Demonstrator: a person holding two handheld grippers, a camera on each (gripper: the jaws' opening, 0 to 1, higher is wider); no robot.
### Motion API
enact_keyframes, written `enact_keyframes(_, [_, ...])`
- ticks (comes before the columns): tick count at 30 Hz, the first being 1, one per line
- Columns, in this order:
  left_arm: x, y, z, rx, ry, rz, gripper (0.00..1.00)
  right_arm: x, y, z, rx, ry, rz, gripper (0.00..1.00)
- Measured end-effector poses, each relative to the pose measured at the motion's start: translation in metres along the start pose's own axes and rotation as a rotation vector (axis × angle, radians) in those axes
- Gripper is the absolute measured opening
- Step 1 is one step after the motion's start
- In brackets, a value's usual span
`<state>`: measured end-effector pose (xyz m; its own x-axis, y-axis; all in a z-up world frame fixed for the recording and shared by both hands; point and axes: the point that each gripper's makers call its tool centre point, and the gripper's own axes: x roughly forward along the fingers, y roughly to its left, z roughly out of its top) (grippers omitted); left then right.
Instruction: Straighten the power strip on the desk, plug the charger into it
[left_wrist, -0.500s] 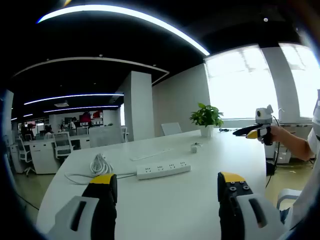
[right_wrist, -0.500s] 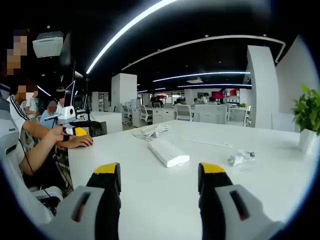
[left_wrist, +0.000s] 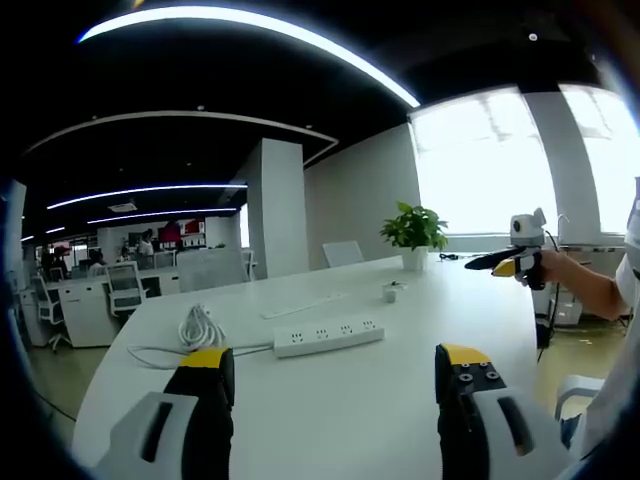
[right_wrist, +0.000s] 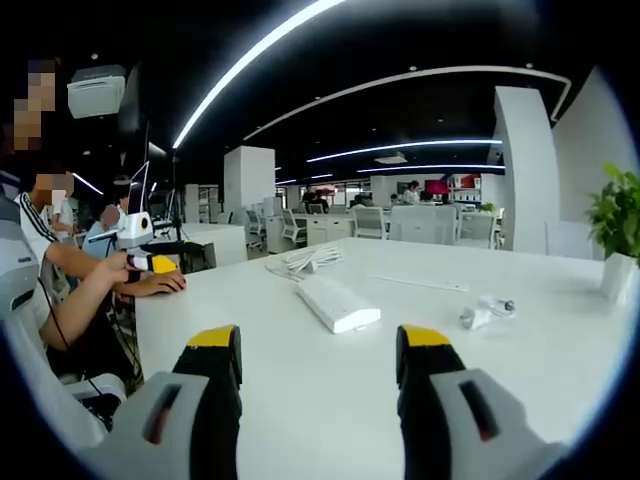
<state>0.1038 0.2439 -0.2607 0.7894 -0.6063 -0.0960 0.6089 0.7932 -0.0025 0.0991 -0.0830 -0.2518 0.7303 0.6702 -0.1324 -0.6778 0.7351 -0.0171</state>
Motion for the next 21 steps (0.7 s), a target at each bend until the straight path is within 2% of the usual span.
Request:
enact_keyframes(12, [0.004, 0.003, -0.006, -0.004, 0.015, 0.0, 0.85, 0.008, -0.007, 0.0, 0.003, 0.004, 0.005, 0.62])
enact_keyframes(21, [0.007, 0.004, -0.008, -0.005, 0.021, -0.002, 0.84, 0.019, -0.002, 0.003, -0.002, -0.005, 0.026, 0.62])
